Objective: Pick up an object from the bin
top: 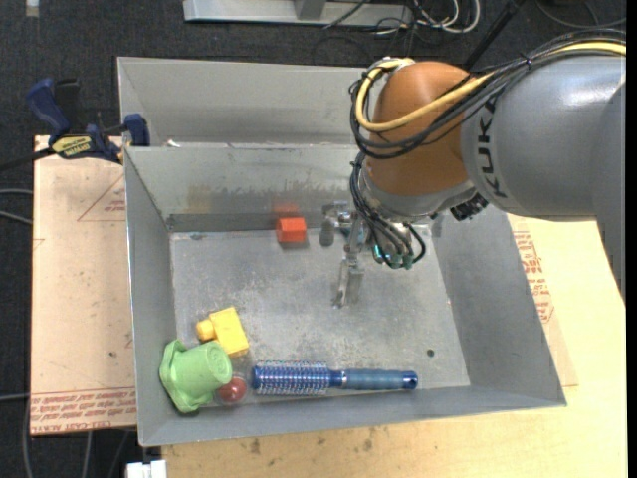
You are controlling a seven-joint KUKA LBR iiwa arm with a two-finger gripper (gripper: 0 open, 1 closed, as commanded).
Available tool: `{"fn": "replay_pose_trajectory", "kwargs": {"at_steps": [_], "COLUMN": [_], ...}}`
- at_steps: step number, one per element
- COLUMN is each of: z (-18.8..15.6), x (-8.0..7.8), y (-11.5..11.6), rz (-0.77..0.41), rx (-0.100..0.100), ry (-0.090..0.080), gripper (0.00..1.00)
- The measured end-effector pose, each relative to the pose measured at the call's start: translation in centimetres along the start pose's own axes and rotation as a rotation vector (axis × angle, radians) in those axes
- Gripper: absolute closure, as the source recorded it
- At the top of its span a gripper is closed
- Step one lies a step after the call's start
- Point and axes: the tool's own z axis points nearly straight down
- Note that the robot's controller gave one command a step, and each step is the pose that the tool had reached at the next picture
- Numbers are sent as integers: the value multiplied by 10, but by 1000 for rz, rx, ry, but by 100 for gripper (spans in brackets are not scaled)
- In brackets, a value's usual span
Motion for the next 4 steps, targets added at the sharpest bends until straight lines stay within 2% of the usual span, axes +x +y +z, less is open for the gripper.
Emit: {"fn": "replay_pose_trajectory", "kwargs": {"at_steps": [1, 2, 3, 4], "z": [103, 73, 75, 101], "x": [73, 102, 104, 103], "y": [35, 80, 64, 74], "rz": [-232, -422, -373, -397], "rx": [1, 0, 1, 1], "ry": [-18, -11, -6, -31], "gripper": [0, 0, 0, 0]}}
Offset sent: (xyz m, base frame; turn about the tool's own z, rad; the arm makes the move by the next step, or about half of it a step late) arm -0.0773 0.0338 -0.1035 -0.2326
